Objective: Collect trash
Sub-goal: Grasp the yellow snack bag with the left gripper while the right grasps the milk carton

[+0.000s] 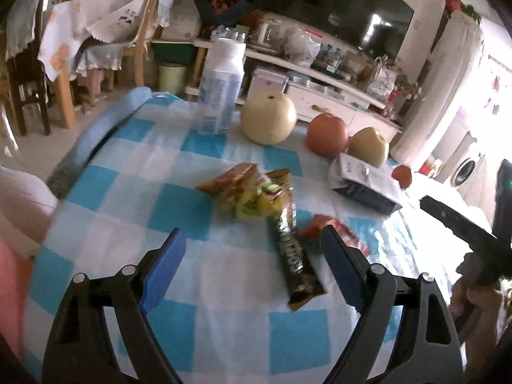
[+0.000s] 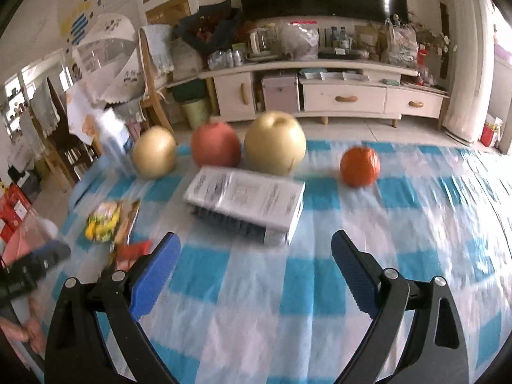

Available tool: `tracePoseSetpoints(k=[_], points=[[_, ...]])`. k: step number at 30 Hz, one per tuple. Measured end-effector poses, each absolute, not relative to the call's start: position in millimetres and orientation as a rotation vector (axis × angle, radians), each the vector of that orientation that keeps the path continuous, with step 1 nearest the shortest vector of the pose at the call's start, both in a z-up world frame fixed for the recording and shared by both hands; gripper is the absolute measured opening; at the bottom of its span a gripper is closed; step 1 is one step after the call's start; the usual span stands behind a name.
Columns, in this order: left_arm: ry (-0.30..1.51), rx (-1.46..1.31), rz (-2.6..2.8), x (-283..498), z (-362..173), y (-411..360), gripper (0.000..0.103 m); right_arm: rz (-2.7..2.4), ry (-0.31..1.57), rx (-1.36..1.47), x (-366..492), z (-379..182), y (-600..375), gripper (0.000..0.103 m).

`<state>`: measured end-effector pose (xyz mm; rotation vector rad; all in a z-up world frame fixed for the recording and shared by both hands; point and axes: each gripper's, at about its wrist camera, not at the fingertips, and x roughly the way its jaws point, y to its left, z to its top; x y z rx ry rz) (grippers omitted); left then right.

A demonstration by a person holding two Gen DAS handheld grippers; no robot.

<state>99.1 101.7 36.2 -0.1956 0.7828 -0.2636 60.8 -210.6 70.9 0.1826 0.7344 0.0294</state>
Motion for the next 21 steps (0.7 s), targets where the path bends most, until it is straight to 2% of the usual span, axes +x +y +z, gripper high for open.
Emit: tracePoseSetpoints(k=[16,21], points=[[0.812,-0.248,-0.233,163,17,88,0.086,0.174,0.862,0.152,135,31,-219,0.094],[0.839,-0.239,-0.205,171,8,87,0.073,0.312,0.915,0.179,133,24,-209,0.094]])
